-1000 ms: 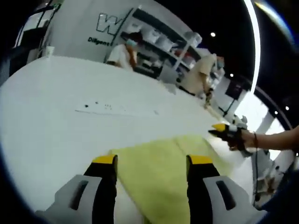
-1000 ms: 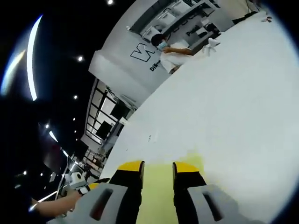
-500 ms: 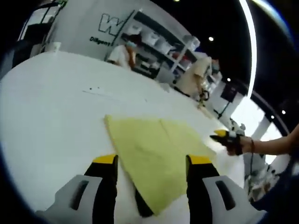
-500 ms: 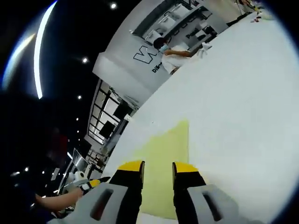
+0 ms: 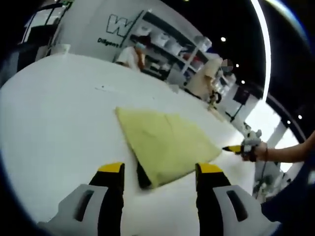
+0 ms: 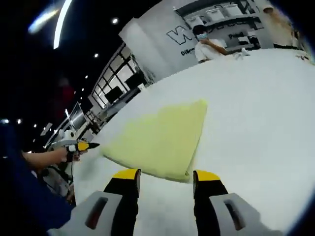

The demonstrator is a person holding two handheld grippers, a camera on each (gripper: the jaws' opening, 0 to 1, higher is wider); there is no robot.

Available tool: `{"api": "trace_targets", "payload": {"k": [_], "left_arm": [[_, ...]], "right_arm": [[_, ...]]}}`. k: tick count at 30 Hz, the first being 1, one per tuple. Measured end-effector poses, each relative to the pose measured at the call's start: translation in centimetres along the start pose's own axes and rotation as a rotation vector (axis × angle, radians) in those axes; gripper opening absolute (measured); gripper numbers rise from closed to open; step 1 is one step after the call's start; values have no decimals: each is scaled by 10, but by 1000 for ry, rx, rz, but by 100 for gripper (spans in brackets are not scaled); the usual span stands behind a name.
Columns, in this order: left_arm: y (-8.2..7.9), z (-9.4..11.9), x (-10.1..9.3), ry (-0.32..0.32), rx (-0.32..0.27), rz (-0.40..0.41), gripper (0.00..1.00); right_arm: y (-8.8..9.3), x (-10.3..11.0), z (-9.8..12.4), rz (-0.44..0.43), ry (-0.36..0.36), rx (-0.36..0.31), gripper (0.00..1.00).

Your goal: Fold the garment on the visible template until the final outline fits inside the template.

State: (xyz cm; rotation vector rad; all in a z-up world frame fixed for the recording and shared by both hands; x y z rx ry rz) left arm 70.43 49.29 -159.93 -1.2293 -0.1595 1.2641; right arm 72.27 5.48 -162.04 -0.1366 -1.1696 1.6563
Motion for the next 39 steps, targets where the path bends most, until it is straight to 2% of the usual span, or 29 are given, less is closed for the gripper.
{"api": "trace_targets", "payload": {"k": [4, 10, 17, 21, 29, 33, 39], "left_arm": [[10, 8, -4, -12, 9, 14, 53], [18, 18, -7, -29, 3, 37, 53], [26, 22, -8, -40, -3, 60, 53], [29, 20, -7, -39, 4, 69, 53], [35, 15, -12, -27, 30, 60, 51], [37, 12, -10, -27, 37, 61, 50], [36, 8, -6, -39, 33, 67, 48]], "right_arm": [[-3, 8, -10, -2, 2, -11, 44], [-8, 7, -18, 4, -20, -30, 45], [-15, 13, -15, 6, -71, -88, 44], [-8, 10, -19, 34, -71, -32, 43], [-4, -2, -21, 42, -28, 16, 41], [-9, -1, -24, 40, -56, 7, 35], [-8, -4, -21, 40, -35, 19, 14]]}}
Point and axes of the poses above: the point that each gripper's makers call its tool centre point, and the gripper's own axes: z roughly backward along the fingers, x roughly to its left, y roughly out of its underside, the point moved 7 cm from there along z, roughly backward along the fingers, and after that the axes turned 3 degrees about y, right-handed, at the moved point
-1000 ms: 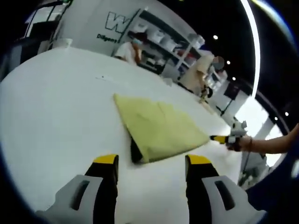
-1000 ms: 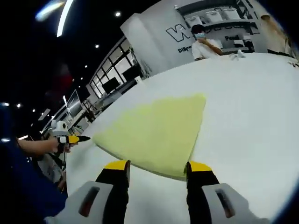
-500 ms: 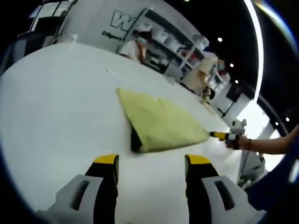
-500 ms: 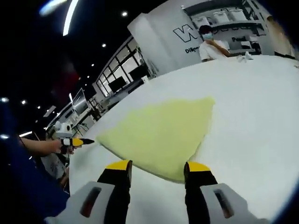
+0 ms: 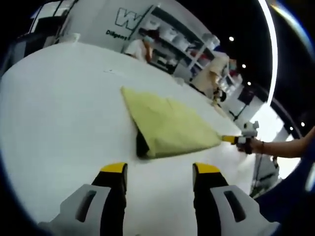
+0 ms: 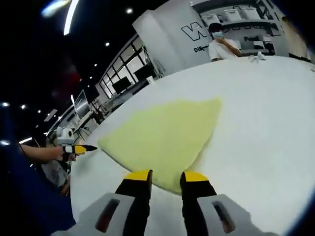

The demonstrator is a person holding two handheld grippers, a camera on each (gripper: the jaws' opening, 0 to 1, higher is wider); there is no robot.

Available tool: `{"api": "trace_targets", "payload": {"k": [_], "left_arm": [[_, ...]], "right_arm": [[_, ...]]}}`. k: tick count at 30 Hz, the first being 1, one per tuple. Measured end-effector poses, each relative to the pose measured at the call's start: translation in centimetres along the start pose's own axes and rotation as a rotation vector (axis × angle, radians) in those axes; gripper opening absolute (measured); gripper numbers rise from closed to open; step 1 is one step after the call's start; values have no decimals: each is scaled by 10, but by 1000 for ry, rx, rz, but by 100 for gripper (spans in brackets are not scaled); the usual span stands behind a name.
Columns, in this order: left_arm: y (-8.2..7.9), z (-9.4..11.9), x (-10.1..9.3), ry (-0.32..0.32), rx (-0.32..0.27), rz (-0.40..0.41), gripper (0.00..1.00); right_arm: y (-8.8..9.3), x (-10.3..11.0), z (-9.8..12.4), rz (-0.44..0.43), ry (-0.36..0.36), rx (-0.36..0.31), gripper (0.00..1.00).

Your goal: Fold the garment on the visible template until the final outline fits inside the template.

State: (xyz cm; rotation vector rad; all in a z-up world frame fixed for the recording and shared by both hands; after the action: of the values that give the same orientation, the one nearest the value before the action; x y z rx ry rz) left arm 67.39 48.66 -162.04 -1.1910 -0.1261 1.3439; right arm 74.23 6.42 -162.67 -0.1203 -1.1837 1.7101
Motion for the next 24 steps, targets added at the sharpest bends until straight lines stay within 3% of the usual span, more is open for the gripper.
{"api": "trace_targets", "payload": {"k": [2, 3, 12, 18, 21, 24], "left_arm": [[0, -1, 0, -3, 1, 1, 48], [0, -1, 0, -5, 0, 1, 47], [-3, -9, 5, -40, -14, -2, 41], [-12, -23, 8, -60, -19, -8, 19], [-14, -31, 8, -67, -17, -13, 20], [-12, -33, 9, -76, 25, -69, 15]], "right_arm": [[0, -3, 0, 2, 14, 6, 1], [0, -4, 1, -5, 18, 5, 0], [0, -8, 1, -49, 34, 8, 0], [-2, -11, 1, -69, 32, 12, 0], [-3, -11, 1, -76, 30, 11, 0], [-4, -12, 2, -78, 30, 13, 0]]}}
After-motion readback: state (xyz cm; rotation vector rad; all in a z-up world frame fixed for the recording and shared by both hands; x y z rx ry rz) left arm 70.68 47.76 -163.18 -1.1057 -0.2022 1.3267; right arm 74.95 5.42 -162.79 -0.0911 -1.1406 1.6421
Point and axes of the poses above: the point that each gripper's makers call its tool centre point, and the gripper's own axes: z roughly backward along the fingers, x roughly to its left, y roughly out of its underside, the point moved 7 cm from there along z, roughly backward along the fingers, and after that the axes turned 3 degrees about y, right-handed, at the moved point
